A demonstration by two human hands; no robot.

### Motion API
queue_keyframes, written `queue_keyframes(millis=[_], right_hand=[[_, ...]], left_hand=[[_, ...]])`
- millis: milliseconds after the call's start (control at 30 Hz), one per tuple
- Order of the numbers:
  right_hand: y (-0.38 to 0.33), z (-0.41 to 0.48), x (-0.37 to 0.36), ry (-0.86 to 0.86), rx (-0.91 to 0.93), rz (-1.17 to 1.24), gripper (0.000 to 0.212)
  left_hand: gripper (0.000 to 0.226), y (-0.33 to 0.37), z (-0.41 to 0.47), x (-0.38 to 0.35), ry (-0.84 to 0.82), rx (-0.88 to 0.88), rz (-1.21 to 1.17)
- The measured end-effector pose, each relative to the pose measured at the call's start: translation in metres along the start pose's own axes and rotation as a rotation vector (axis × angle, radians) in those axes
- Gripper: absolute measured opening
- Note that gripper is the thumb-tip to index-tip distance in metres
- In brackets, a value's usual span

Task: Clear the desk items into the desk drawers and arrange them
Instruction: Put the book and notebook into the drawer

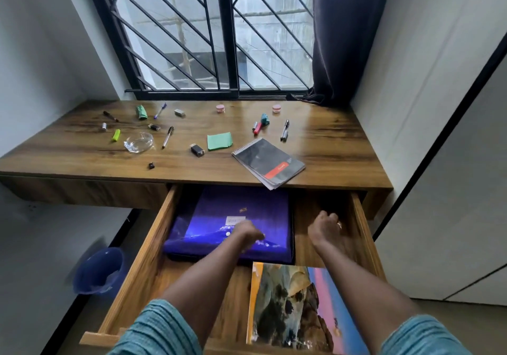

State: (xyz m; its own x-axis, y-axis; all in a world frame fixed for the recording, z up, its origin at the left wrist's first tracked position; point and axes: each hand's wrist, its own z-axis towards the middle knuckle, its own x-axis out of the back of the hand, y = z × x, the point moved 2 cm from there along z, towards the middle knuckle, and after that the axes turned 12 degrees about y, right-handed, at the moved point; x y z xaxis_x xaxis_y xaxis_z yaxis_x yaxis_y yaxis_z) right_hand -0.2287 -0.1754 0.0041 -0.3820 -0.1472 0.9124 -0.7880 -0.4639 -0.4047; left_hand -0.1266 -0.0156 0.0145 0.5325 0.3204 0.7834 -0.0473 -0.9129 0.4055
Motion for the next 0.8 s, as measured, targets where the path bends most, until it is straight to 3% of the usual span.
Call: queue_keyframes(millis=[133, 333, 433, 533, 633, 667, 733, 800], right_hand=[[-0.046, 0.042, -0.002, 0.039, 0.147, 0.067, 0.031], [-0.096, 0.075, -0.037, 0.002, 0.549, -0.043, 0.076], [-0.107, 0.082, -0.058, 0.057, 0.691, -0.202, 0.083], [-0.112, 0.084, -0.073, 0.048, 0.728, -0.213, 0.067], [-0.122, 0.079, -0.066, 0.066, 0.766, -0.223, 0.016], [-0.125, 0.08, -0.063, 0.064, 0.774, -0.218, 0.008], [-0.13, 0.084, -0.061, 0.097, 0.821, -0.269, 0.028], [-0.135, 0.084, -0.047, 0.221, 0.829, -0.284, 0.031]], left_hand=[[0.024, 0.027, 0.043, 0.03, 0.12, 0.022, -0.281], [0.038, 0.051, 0.1, 0.05, 0.122, 0.084, -0.413], [0.032, 0.053, 0.118, 0.052, 0.125, 0.101, -0.446], [0.024, 0.05, 0.127, 0.052, 0.113, 0.121, -0.507], [0.021, 0.042, 0.132, 0.045, 0.051, 0.182, -0.578], [0.022, 0.04, 0.133, 0.043, 0.038, 0.193, -0.613], [0.021, 0.036, 0.135, 0.04, 0.015, 0.192, -0.672], [0.023, 0.034, 0.128, 0.04, -0.016, 0.184, -0.738]])
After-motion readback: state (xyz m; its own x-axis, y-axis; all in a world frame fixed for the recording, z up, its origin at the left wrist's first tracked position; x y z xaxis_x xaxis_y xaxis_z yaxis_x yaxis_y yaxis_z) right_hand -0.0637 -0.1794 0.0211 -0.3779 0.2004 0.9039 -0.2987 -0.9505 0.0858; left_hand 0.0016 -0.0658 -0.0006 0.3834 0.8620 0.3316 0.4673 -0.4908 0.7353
